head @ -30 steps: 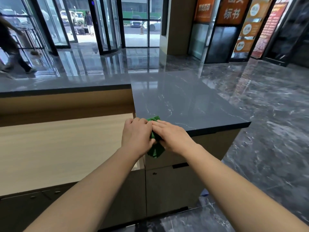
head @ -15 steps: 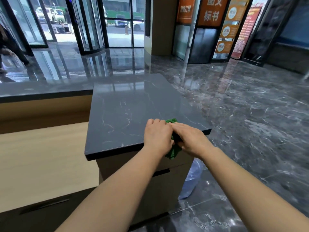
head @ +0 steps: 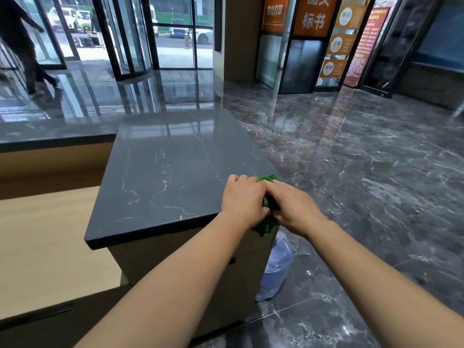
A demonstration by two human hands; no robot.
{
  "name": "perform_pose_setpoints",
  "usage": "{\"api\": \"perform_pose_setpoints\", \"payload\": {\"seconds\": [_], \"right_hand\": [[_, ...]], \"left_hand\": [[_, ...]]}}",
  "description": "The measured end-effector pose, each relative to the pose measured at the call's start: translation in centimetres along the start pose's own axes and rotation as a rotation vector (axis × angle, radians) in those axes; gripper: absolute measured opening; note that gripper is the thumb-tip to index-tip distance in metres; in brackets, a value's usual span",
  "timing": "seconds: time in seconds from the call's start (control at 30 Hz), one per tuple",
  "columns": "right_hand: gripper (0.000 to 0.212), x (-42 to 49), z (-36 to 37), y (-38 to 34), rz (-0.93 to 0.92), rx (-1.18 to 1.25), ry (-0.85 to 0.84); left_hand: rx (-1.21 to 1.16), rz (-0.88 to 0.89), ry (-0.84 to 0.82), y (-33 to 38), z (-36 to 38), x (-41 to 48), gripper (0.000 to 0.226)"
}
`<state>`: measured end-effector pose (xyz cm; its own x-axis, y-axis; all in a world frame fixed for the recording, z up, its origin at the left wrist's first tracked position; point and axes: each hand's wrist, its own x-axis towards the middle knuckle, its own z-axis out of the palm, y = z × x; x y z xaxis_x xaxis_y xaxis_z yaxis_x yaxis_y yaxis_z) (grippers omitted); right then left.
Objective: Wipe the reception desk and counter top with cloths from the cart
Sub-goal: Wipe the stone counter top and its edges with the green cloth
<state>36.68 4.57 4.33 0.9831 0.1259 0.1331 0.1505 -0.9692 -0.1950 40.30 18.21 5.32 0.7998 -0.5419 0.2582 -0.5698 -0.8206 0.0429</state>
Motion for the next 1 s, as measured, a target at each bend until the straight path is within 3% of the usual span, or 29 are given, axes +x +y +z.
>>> {"api": "perform_pose_setpoints", "payload": {"seconds": [0.2,0.37,0.53,0.7,0.87,1.0], "right_hand": [[0.047,0.4,0.2,-4.0,0.006,-0.082,-0.042],[0.047,0.6,1.0,-8.2,-0.021,-0.111,-0.060],[0.052,1.1,2.2,-12.4,-0.044,-0.153,-0.089],[0.050,1.2,2.9,-16.9,-0.043,-0.153,-0.076],[0.055,1.2,3.7,-20.7,-0.046,-0.146,-0.053],[0.057,1.1,4.7,-24.4,-0.064,-0.114,-0.037]], "left_hand": [[-0.041,0.014,-0.018,-3.4,-1.0,-1.9,0.035],[-0.161,-0.016,-0.124,-7.5,-2.6,-4.5,0.037],[-0.332,-0.267,-0.161,-12.8,-4.5,-6.7,0.054],[-0.292,-0.316,-0.261,-16.7,-4.7,-8.7,0.051],[-0.533,-0.388,-0.329,-18.3,-6.2,-9.4,0.035],[-0.569,-0.408,-0.371,-20.6,-7.6,-10.7,0.020]]}}
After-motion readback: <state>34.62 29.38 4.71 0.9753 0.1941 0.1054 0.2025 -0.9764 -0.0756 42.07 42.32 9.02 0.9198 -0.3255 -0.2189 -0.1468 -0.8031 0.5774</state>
